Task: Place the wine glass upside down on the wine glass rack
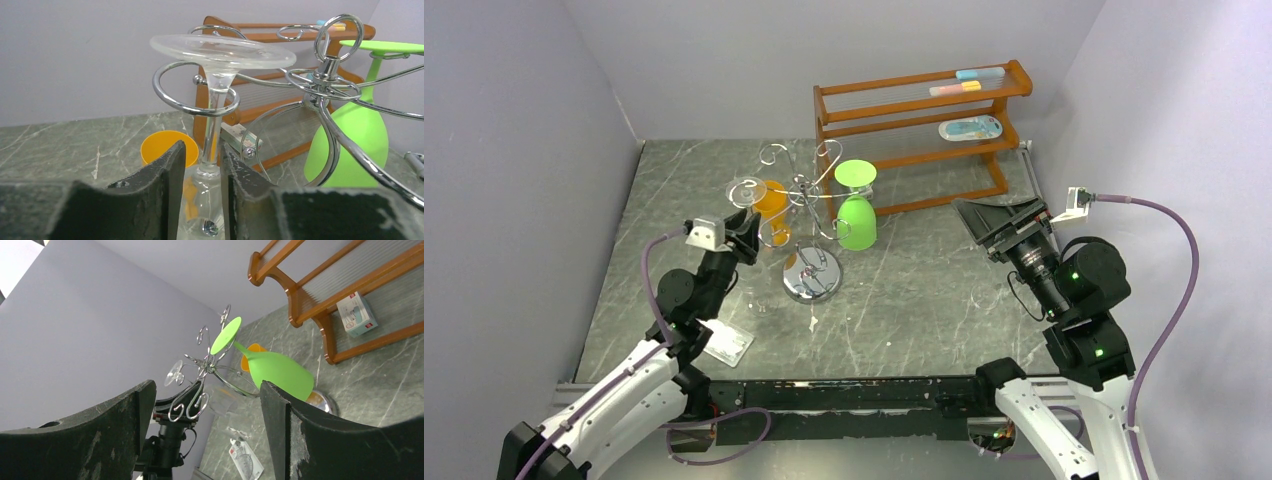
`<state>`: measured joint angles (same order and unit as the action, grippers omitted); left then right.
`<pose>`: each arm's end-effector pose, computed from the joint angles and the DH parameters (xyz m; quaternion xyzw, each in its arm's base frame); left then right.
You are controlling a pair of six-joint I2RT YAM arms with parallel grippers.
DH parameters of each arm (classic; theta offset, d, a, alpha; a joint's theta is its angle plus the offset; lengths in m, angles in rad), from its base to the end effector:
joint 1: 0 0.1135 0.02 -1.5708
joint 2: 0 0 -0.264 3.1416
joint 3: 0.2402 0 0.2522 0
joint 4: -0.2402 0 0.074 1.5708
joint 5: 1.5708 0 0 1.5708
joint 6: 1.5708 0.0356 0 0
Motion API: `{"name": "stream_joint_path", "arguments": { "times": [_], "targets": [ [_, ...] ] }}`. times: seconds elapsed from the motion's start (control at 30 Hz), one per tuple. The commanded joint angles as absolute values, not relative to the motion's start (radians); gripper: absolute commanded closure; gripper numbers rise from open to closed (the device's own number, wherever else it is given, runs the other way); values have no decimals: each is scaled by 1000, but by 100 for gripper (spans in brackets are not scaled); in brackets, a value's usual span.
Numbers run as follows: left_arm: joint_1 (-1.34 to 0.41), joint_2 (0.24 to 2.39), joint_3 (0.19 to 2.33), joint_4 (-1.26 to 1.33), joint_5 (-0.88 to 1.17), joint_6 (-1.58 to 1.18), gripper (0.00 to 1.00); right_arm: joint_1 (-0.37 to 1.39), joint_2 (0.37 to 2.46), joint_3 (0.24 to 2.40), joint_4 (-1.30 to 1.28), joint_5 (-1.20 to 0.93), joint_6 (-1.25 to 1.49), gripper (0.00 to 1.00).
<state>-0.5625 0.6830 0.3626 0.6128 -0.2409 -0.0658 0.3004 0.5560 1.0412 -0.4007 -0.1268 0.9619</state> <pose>0.1488 -0.0838 0.2912 0.0521 0.5978 -0.1780 0.7799 0.0879 0.0319 0.4294 0.1752 0.6538 0.4682 0.5680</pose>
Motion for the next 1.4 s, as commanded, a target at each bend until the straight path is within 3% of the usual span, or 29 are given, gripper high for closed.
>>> {"name": "stream_joint_path", "arguments": {
  "times": [0.0, 0.2, 0.47, 0.7, 1.37],
  "targets": [
    [-554, 670, 332, 617, -258, -91, 62, 296, 550, 1035, -387, -133, 967, 20],
    [-555, 636, 322, 591, -259, -122, 56, 296, 548, 1034, -387, -135, 973, 20],
    [-555, 644, 344, 567, -242, -128, 68, 296, 549, 1032, -382, -139, 977, 20],
    [-555, 612, 352, 518, -268, -151, 56, 296, 543, 1037, -386, -135, 975, 20],
    [-555, 438, 424, 196, -279, -287, 38, 295, 568, 1038, -368, -166, 920, 20]
  ]
}}
